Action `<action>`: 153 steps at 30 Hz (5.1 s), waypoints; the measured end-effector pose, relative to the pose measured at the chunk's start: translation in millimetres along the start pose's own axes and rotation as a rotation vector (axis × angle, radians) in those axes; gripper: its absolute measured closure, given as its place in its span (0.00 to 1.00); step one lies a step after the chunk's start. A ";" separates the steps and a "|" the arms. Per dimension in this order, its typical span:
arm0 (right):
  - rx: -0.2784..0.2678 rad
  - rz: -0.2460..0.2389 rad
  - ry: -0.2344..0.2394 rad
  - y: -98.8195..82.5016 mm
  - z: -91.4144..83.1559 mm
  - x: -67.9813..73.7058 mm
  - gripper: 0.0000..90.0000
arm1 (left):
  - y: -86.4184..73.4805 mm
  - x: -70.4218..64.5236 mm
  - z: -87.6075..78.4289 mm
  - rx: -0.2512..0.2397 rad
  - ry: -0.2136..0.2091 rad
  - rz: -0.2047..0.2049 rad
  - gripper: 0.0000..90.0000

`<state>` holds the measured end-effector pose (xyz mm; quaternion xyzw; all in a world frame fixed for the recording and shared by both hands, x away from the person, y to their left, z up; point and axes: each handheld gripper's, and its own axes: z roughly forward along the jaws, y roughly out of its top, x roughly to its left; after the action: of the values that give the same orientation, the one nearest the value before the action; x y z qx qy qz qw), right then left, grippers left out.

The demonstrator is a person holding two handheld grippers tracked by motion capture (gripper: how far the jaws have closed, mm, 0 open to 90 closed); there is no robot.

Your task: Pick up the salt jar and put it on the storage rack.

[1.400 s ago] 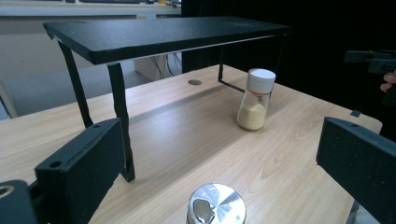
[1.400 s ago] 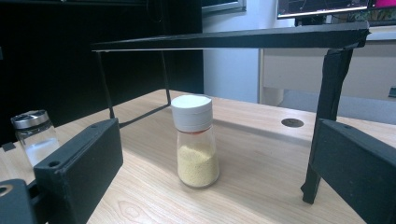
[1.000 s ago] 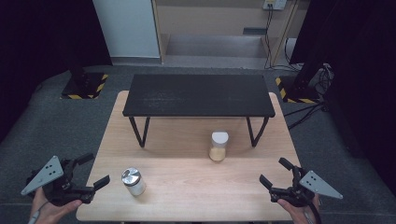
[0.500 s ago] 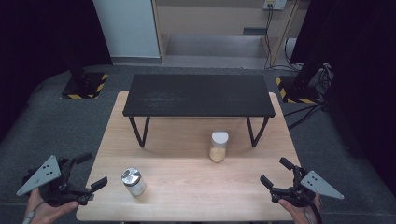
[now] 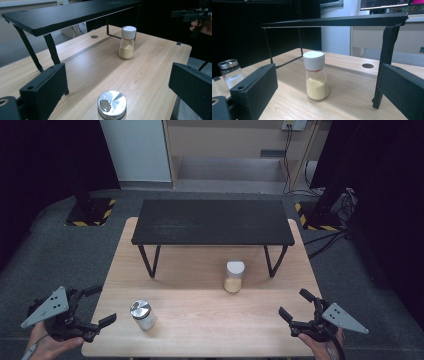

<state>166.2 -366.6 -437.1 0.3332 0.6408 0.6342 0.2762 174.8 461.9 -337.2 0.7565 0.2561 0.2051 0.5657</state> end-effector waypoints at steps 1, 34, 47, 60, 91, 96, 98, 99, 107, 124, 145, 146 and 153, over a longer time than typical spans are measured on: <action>0.000 0.000 0.000 0.0 0.0 0.0 0.03 | 0.1 0.8 0.5 0.003 -0.002 0.004 0.01; -0.002 0.001 -0.003 -0.2 0.4 1.1 0.03 | -40.5 38.6 48.6 0.122 -0.109 0.042 0.05; -0.003 0.006 -0.005 -0.9 0.2 0.3 0.03 | -58.5 43.0 78.6 0.142 -0.152 0.064 0.12; 0.002 0.002 -0.002 -1.0 0.9 0.5 0.04 | -77.8 45.9 97.4 0.100 -0.188 0.063 0.33; -0.010 0.006 -0.018 -3.0 -0.5 1.2 0.04 | -39.0 30.3 99.5 0.044 -0.130 -0.003 0.38; -0.021 0.006 -0.032 -4.3 -1.4 2.7 0.04 | -9.8 25.5 101.2 0.036 -0.108 -0.002 0.38; -0.026 0.012 -0.038 -4.8 -2.0 3.0 0.04 | 2.4 22.6 101.7 0.034 -0.092 0.002 0.38; -0.030 0.013 -0.040 -5.2 -2.2 2.7 0.04 | 8.2 22.3 101.9 0.032 -0.088 -0.005 0.38; -0.041 0.020 -0.052 -6.6 -3.4 3.2 0.03 | 52.0 16.4 102.7 0.020 -0.036 0.010 0.38; -0.042 0.023 -0.050 -7.1 -3.2 2.3 0.04 | 109.7 15.8 101.9 0.014 0.039 -0.003 0.38; -0.034 0.025 -0.048 -8.5 -4.4 0.4 0.04 | 176.3 45.4 140.0 -0.021 0.211 -0.062 0.38; -0.032 0.024 -0.050 -8.5 -4.4 0.4 0.04 | 177.0 48.4 143.4 -0.025 0.216 -0.072 0.38; -0.030 0.024 -0.053 -8.9 -4.6 0.0 0.04 | 186.1 62.9 170.0 0.004 0.296 -0.073 0.38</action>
<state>162.0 -369.3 -445.7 0.3533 0.6197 0.6379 0.2903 355.1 330.7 -204.0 0.7093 0.3646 0.2932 0.5272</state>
